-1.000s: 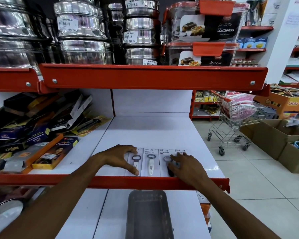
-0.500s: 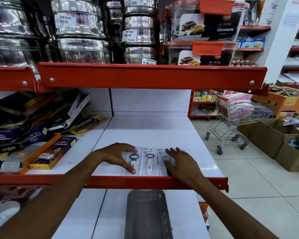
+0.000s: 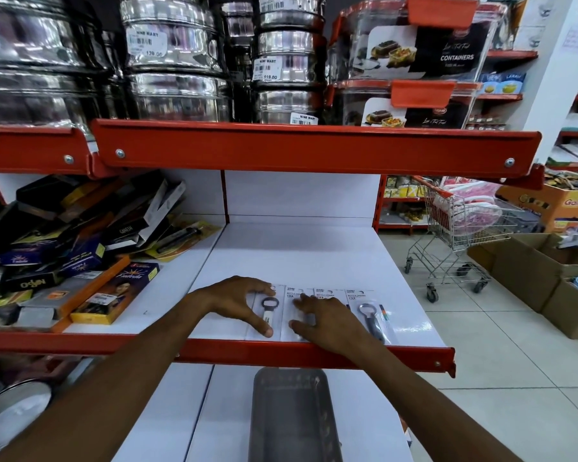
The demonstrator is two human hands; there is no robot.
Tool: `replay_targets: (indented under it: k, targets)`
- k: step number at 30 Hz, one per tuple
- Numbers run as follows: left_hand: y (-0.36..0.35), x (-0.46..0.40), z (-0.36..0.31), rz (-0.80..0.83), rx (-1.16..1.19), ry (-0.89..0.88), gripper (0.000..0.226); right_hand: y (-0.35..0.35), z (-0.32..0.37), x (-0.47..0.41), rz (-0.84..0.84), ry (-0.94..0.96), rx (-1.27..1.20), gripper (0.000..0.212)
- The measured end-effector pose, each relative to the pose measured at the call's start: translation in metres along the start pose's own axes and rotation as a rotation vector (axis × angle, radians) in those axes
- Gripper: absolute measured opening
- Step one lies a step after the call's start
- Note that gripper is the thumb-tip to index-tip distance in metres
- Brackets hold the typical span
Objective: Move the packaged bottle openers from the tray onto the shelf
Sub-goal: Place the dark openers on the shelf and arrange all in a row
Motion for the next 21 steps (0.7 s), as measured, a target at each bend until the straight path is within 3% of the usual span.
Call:
replay_targets:
  k: [21]
  targets:
    - [-0.0037, 0.0091, -0.001, -0.03, -0.023, 0.021, 0.098, -0.0001, 0.0008, 0.004, -0.02, -0.024, -0.035, 0.056]
Point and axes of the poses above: each hand's wrist, its own x-axis away from the middle knuckle, its own y-axis out of the back of the hand, z = x × y, the point moved 4 cm from there along -x, towards the middle knuckle, and after that the axes turned 6 degrees about -z, right-handed, at the moved point
